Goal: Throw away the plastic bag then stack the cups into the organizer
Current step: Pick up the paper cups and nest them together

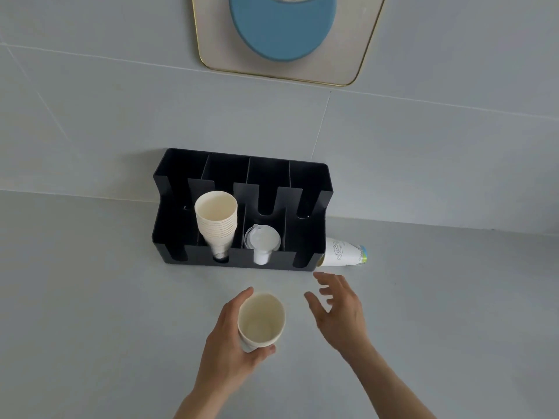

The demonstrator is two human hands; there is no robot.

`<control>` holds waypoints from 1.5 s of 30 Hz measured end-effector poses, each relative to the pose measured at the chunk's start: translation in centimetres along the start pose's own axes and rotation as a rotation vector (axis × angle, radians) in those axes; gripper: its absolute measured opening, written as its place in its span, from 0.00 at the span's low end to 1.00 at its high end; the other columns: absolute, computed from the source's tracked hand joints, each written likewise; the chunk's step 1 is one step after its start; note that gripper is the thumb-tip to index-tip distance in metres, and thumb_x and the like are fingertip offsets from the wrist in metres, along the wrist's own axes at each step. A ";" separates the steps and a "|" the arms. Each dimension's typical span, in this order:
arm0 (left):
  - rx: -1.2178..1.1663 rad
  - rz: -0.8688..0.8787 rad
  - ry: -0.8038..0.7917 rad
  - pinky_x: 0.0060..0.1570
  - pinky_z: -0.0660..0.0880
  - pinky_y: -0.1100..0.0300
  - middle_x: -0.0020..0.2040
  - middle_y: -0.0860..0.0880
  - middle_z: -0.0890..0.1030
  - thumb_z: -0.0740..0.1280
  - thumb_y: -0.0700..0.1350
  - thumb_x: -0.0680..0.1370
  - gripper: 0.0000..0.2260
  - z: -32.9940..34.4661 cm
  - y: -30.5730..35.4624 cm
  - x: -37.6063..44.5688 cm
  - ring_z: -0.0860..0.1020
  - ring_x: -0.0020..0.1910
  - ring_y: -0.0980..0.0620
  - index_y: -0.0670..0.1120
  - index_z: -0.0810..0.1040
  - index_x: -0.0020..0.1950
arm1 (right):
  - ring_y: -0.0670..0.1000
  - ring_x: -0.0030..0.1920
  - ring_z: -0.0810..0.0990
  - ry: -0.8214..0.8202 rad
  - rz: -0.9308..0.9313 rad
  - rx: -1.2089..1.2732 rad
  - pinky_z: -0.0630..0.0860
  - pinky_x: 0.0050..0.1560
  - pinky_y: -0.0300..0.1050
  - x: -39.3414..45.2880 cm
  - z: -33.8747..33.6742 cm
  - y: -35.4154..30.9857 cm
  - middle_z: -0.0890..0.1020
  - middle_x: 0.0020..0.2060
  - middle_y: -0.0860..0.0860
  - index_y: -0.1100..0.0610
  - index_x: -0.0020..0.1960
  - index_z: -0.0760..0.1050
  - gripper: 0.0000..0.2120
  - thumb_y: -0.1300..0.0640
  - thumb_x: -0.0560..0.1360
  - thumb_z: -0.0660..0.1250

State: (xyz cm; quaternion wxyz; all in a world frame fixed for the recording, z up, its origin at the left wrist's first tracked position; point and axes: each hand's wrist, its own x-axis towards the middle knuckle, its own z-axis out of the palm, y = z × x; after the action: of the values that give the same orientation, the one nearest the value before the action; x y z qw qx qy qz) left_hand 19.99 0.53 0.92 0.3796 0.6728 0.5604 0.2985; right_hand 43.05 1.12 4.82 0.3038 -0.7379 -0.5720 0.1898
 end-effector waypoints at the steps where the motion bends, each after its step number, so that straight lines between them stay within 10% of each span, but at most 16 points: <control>1: -0.002 0.009 -0.006 0.54 0.67 0.72 0.70 0.71 0.67 0.81 0.58 0.60 0.48 0.7 0.4 0.3 0.67 0.63 0.75 0.71 0.59 0.73 | 0.51 0.51 0.84 0.015 0.031 -0.059 0.82 0.49 0.54 1.3 -0.9 1.2 0.81 0.58 0.49 0.53 0.65 0.76 0.20 0.55 0.75 0.76; 13: 0.022 -0.028 0.039 0.55 0.69 0.71 0.72 0.71 0.67 0.81 0.60 0.60 0.50 6.4 3.5 2.8 0.68 0.66 0.73 0.70 0.56 0.76 | 0.58 0.81 0.56 -0.228 -0.066 -0.495 0.58 0.78 0.55 13.6 -1.6 11.1 0.61 0.80 0.53 0.51 0.80 0.56 0.42 0.51 0.74 0.76; 23: 0.040 -0.119 0.063 0.58 0.72 0.61 0.72 0.71 0.67 0.82 0.62 0.58 0.53 6.8 4.0 1.9 0.70 0.67 0.66 0.71 0.55 0.75 | 0.56 0.54 0.76 -0.173 -0.095 -0.641 0.73 0.59 0.51 12.9 -1.4 12.2 0.71 0.57 0.53 0.49 0.72 0.67 0.36 0.47 0.69 0.79; 37: 0.031 -0.085 0.031 0.52 0.73 0.67 0.70 0.68 0.70 0.80 0.60 0.62 0.48 5.2 4.1 1.2 0.73 0.62 0.69 0.69 0.57 0.75 | 0.44 0.56 0.83 -0.103 0.077 0.641 0.83 0.50 0.38 0.5 -8.2 2.1 0.82 0.57 0.39 0.38 0.64 0.70 0.30 0.41 0.67 0.79; 45: 0.040 -0.086 -0.031 0.45 0.75 0.69 0.65 0.69 0.73 0.80 0.63 0.61 0.48 3.2 3.3 -0.1 0.76 0.59 0.68 0.70 0.56 0.73 | 0.44 0.62 0.79 -0.159 -0.051 0.490 0.79 0.58 0.40 -3.6 -4.3 -3.1 0.79 0.60 0.36 0.40 0.68 0.67 0.35 0.45 0.66 0.80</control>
State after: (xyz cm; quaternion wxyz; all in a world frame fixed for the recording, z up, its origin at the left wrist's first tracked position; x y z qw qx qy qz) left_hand 24.38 -0.39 1.96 0.3874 0.6602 0.5886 0.2602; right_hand 42.52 -2.79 9.87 0.4324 -0.6103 -0.5494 0.3724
